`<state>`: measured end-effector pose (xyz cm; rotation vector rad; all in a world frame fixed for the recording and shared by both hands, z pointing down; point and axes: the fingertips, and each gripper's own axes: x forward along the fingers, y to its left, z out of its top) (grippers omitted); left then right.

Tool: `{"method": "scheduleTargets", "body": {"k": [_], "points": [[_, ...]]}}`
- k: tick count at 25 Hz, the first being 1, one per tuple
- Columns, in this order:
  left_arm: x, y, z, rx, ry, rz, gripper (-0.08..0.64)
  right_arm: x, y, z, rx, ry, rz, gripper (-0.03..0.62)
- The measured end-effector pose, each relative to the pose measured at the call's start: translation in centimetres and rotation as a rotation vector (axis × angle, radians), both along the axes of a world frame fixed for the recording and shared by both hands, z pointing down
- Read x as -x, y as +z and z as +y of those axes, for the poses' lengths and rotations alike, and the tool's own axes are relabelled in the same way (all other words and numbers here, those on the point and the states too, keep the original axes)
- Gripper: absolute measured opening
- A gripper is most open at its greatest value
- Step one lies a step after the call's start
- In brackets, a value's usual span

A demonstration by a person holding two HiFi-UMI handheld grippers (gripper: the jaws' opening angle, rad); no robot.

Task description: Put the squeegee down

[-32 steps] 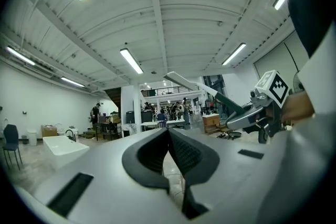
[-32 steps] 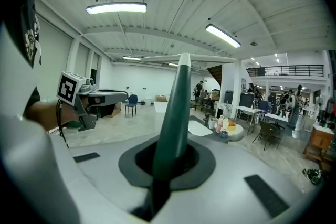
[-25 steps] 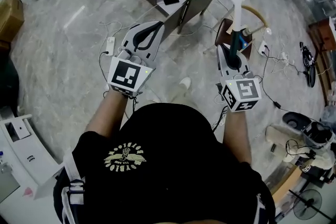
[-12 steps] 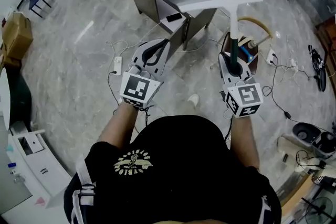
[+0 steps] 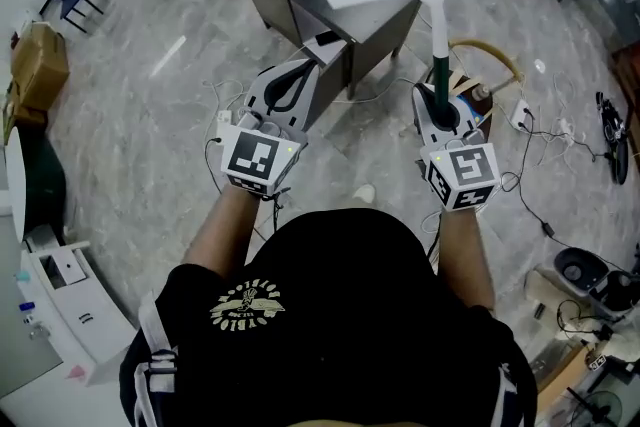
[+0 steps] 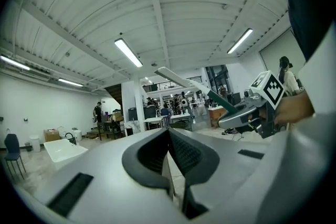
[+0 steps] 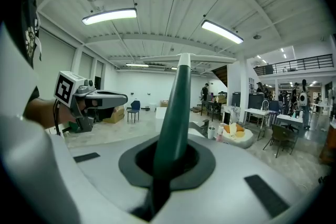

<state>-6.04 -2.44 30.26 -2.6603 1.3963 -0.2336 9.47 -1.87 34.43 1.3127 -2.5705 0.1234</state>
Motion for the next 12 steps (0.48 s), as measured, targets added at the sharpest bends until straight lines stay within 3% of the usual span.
{"method": "scheduleTargets", "body": {"k": [8,12], "points": [[-3.8,0.2,-5.0,0.035,-0.063,0.029,0.023,-3.5,0.9,-4.4,0.018,-0.05,-0.01,0.028],[-6.2,0.2,-6.5,0.004,-0.064,0.002,0.023,-5.1,1.8,-5.7,0.036,-0.061,-0.028,0.028]]}}
